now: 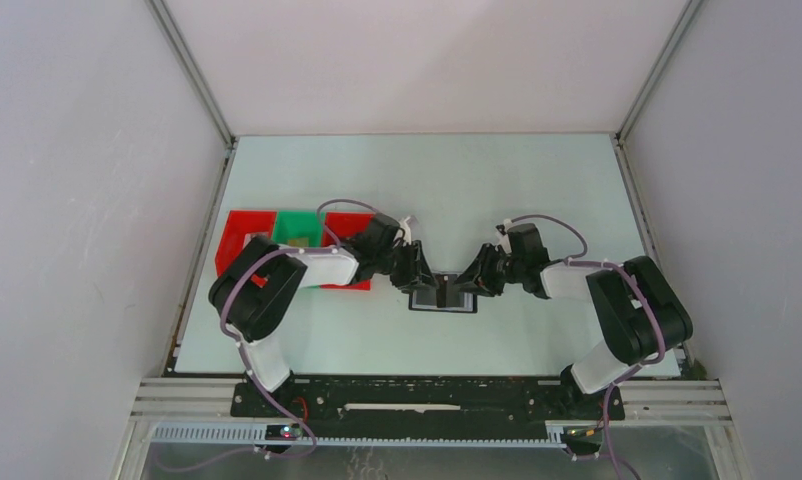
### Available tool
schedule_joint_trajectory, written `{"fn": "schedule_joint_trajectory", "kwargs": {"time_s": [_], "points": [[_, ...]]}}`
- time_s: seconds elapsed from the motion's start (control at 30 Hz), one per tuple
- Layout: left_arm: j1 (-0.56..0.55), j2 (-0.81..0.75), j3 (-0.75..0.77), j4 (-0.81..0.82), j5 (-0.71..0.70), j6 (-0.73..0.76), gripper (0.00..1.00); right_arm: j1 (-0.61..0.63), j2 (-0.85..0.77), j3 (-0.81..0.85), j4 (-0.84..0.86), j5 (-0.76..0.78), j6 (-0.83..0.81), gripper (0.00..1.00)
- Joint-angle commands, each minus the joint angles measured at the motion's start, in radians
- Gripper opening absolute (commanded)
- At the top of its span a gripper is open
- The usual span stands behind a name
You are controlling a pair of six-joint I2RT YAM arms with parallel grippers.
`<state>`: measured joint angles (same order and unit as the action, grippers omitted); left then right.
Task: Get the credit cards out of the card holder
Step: Remove the credit card from the card holder.
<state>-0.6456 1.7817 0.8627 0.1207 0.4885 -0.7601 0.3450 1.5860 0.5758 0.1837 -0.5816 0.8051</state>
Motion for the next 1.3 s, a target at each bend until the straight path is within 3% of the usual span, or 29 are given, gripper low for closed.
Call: {"fn": "schedule_joint_trajectory", "kwargs": {"time_s": [0.0, 0.23, 0.47, 0.87, 1.27], "points": [[-0.004, 0.030, -0.036, 0.021, 0.006, -0.004, 0.40, 0.018, 0.027, -0.016, 0.041, 0.000, 0.014, 0.40], [-0.004, 0.024, -0.051, 0.012, -0.022, -0.004, 0.42, 0.030, 0.054, -0.018, 0.087, -0.023, 0.049, 0.40], [-0.004, -0.085, -0.100, -0.036, -0.108, -0.017, 0.43, 0.031, 0.033, -0.029, 0.074, -0.012, 0.040, 0.39], [-0.004, -0.045, -0.088, -0.030, -0.080, -0.012, 0.43, 0.031, -0.105, -0.058, -0.056, 0.052, -0.031, 0.40], [-0.005, -0.033, -0.087, -0.018, -0.055, -0.013, 0.43, 0.056, -0.069, -0.053, -0.031, -0.029, -0.061, 0.40]]}}
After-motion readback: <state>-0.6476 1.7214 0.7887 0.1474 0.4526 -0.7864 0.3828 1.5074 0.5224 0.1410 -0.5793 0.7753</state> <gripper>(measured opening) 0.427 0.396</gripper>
